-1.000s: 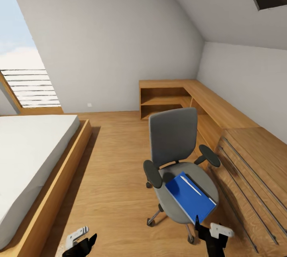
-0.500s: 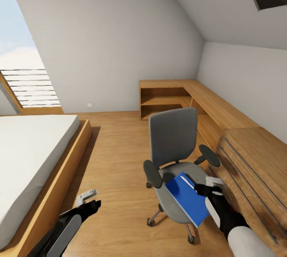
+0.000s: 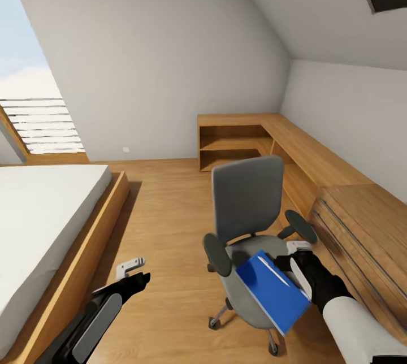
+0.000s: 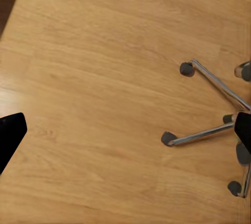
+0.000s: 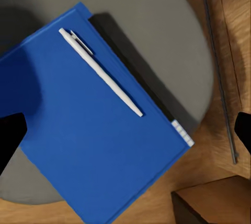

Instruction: In the bedroom, organize the workspace by keeping the computer under the desk, ensuring the monitor is on the desk, placing the keyboard on the desk next to the monitor, placing the mouse on the desk next to the keyboard, moving the folder from the swivel chair onto the desk next to the mouse, stacking the notebook on top of the folder with the pen on top of the notebook, and positioning the swivel chair next to the desk.

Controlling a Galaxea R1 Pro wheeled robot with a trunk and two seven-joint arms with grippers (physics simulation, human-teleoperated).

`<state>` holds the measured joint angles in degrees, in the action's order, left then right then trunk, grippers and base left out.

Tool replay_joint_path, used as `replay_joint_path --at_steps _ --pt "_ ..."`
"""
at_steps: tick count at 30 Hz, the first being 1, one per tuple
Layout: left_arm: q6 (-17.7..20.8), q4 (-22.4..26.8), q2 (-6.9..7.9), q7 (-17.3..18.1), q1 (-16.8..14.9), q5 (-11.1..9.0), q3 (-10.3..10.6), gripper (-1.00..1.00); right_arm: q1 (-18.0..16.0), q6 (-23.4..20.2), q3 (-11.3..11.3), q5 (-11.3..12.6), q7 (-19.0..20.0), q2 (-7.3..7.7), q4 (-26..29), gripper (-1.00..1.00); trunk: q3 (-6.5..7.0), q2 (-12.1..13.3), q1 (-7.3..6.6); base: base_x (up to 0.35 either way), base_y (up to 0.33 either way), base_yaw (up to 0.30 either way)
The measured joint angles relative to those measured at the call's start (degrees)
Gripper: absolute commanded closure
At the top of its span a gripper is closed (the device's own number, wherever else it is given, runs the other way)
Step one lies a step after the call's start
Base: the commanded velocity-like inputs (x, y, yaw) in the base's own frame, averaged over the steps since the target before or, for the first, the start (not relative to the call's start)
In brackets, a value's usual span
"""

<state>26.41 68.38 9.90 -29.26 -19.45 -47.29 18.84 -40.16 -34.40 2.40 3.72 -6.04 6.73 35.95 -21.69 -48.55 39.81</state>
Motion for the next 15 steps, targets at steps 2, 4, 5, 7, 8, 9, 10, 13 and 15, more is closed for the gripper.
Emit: replay_joint_path --at_steps 2,4,5,7,8,9,10,13,15 --pt "-0.06 0.0 -0.01 -0.03 0.0 0.07 0.49 -1.0 0.01 0.03 0.11 0.0 0.04 -0.04 -0.05 -1.0 0.0 0.0 0.01 0.21 0.0 0.12" --pt "-0.1 0.05 -0.02 -0.05 0.01 0.13 1.24 -1.0 0.01 0.05 0.16 0.0 0.05 -0.03 -0.08 -1.0 0.0 0.0 0.01 0.155 -0.002 0.19" --pt "-0.12 0.07 -0.02 -0.05 0.01 0.14 1.56 -1.0 0.01 0.06 0.19 -0.02 0.08 0.0 -0.09 -1.0 0.0 0.0 0.01 0.106 -0.012 0.228" --pt "-0.14 0.14 -0.02 -0.06 0.01 0.12 1.98 -1.0 0.04 0.04 0.23 -0.08 0.1 0.06 -0.1 -1.0 0.0 0.0 0.02 0.061 -0.007 0.245" --pt "-0.14 0.17 -0.02 -0.04 0.01 0.12 2.05 -1.0 0.05 0.03 0.25 -0.13 0.1 0.11 -0.1 -1.0 0.0 0.01 0.02 0.035 -0.004 0.248" --pt "-0.11 0.35 -0.02 -0.03 0.02 0.06 2.15 -1.0 0.07 0.02 0.27 -0.37 0.11 0.25 -0.11 -1.0 0.0 0.0 0.03 0.022 -0.002 0.228" --pt "-0.06 0.84 -0.02 -0.04 0.01 -0.03 2.2 -1.0 0.1 0.01 0.29 -0.81 0.17 0.55 -0.1 -1.0 0.0 0.01 0.03 0.018 -0.002 0.212" --pt "0.08 2.65 0.01 -0.05 0.01 -0.42 2.22 -1.0 0.15 0.02 0.34 -2.28 1.46 1.69 -0.15 -1.0 -0.02 0.0 0.03 0.009 -0.001 0.151" --pt "0.15 5.02 0.11 -0.05 -0.01 -1.31 2.16 -1.0 0.18 0.06 0.37 -3.98 5.86 3.19 -0.17 -1.0 -0.06 0.01 0.03 0.003 0.0 0.066"
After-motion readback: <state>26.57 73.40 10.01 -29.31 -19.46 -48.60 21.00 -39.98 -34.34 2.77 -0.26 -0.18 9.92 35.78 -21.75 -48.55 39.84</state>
